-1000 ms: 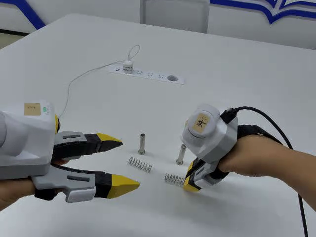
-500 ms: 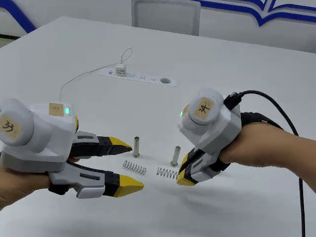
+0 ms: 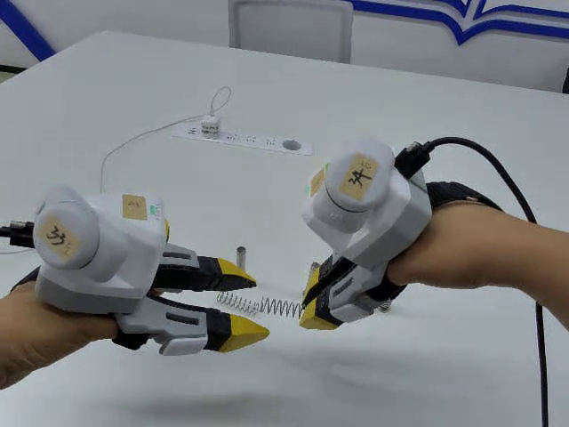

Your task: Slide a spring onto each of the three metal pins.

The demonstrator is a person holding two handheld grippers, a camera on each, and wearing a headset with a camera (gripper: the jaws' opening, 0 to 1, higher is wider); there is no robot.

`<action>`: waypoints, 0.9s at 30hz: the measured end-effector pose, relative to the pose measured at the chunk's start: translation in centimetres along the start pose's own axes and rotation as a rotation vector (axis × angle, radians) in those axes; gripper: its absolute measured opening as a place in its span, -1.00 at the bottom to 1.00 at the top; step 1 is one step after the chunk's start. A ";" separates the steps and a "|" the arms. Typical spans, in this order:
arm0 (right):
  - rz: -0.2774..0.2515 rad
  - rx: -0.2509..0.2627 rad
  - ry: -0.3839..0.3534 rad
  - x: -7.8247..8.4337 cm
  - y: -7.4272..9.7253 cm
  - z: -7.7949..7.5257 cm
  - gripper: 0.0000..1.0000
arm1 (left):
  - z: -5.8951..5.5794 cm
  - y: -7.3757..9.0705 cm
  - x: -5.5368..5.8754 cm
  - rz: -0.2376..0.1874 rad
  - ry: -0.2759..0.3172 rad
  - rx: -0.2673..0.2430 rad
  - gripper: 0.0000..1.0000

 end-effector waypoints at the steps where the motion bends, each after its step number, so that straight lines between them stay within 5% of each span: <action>1: -0.001 -0.001 0.005 -0.1 0.1 0.1 -0.77 | 0.0 0.0 0.0 0.001 -0.003 0.002 -0.36; 27: -0.014 -0.057 0.114 -0.6 0.4 1.0 -0.77 | -1.0 -0.9 0.1 0.026 -0.038 0.033 -0.73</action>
Point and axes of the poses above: the centre of the closed fingertips' face, and the gripper's own axes: y roughly backward along the fingers, z roughly to its left, x roughly out of its underside, the point moved 8 cm from there along y, roughly backward along the fingers, and after that the axes turned 7 degrees about -z, right-handed, at the moved point
